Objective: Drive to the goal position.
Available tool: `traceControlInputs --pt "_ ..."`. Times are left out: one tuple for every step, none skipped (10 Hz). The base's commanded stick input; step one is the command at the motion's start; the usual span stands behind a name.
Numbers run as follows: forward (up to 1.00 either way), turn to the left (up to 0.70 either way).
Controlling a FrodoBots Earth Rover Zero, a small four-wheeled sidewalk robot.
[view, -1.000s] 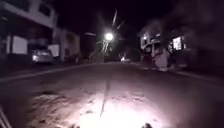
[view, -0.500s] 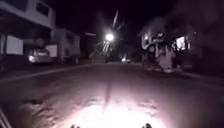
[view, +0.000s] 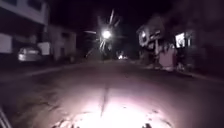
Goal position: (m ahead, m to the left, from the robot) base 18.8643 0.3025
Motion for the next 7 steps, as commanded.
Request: traceControlInputs --pt "0.85 0.0" --pt "0.85 0.0" --pt "0.85 0.0" --pt "0.85 0.0" --pt "0.85 0.0" --pt "0.85 0.0" --pt "0.85 0.0"
